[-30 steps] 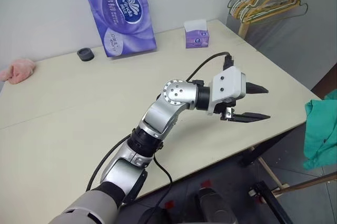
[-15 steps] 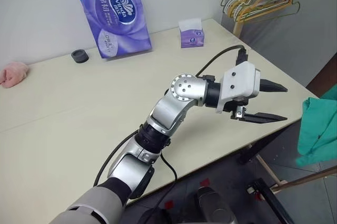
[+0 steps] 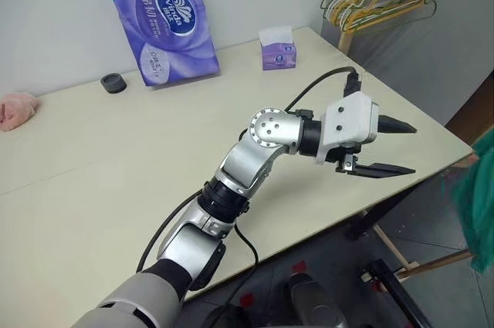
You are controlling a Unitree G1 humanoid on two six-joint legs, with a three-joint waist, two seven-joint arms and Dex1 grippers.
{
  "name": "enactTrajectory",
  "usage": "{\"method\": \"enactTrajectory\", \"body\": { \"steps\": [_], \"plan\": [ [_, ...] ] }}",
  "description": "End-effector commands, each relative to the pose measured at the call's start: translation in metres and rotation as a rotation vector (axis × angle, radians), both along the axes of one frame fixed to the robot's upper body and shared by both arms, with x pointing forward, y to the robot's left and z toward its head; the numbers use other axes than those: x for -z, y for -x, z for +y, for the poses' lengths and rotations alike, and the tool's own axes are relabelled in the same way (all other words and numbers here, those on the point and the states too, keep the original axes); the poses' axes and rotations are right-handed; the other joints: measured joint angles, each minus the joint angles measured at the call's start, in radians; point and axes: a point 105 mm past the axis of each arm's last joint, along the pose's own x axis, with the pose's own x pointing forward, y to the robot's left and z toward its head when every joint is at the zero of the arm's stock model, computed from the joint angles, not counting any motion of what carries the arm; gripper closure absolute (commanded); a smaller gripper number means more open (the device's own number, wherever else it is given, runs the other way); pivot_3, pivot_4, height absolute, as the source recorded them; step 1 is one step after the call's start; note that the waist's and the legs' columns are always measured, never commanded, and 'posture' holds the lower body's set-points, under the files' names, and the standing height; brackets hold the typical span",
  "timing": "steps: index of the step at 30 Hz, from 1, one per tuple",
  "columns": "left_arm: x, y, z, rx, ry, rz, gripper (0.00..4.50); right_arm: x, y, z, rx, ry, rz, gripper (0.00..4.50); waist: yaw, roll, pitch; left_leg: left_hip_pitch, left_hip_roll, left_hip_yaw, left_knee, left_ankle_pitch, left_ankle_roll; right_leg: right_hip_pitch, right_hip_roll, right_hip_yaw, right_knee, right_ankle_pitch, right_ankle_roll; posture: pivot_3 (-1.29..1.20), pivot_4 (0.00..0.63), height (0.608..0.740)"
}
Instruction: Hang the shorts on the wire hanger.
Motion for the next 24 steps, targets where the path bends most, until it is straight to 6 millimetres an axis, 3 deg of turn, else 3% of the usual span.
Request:
{"method": "enactTrajectory", "body": {
  "steps": [1,7,10,16,19,24],
  "plan": [
    [-0.008,-0.006,0.004,-0.050,0.022,-0.054,1.41,-0.024,-0.007,0.030,-0.096,0.241,-0.075,0.02,-0.002,0.000,0.000,0.000,0.000,0.000,0.000,0.000,0.000,0.000,0.000,0.000,0.000,0.000,0.000,-0.34,0.142,0.740],
    [-0.001,-0.030,0.024,-0.204,0.021,-0.036,1.41,0.010,-0.036,0.091,-0.337,0.209,-0.084,0.02,-0.002,-0.002,0.000,0.000,0.001,-0.001,0.000,0.000,0.000,0.000,0.000,0.000,0.000,0.000,0.000,-0.29,0.129,0.740],
    [0.008,-0.054,0.055,-0.397,0.031,0.013,1.41,0.050,-0.052,0.141,-0.533,0.087,-0.070,0.02,-0.001,-0.003,0.000,0.000,0.001,-0.002,0.000,0.000,0.000,0.000,-0.001,0.000,0.001,0.000,0.000,-0.26,0.125,0.740],
    [0.029,-0.082,0.110,-0.721,0.045,0.099,1.41,0.086,-0.063,0.200,-0.752,0.003,-0.110,0.02,0.042,-0.004,-0.004,-0.005,0.002,-0.006,0.002,0.001,-0.002,-0.009,-0.002,-0.004,0.003,0.001,-0.001,-0.21,0.116,0.740],
    [0.056,-0.102,0.173,-1.121,0.100,0.155,1.41,0.115,-0.070,0.237,-0.870,-0.076,-0.146,0.02,0.069,-0.007,-0.008,-0.008,0.002,-0.006,0.002,0.003,-0.006,-0.013,-0.005,-0.004,0.004,0.007,-0.007,-0.17,0.107,0.740],
    [0.094,-0.096,0.248,-1.578,0.270,0.304,1.41,0.145,-0.079,0.268,-0.951,-0.201,-0.190,0.02,0.126,-0.010,-0.010,-0.010,0.001,-0.008,0.001,0.002,-0.007,-0.015,-0.006,-0.005,0.004,0.007,-0.008,-0.09,0.088,0.740]
  ]
}}
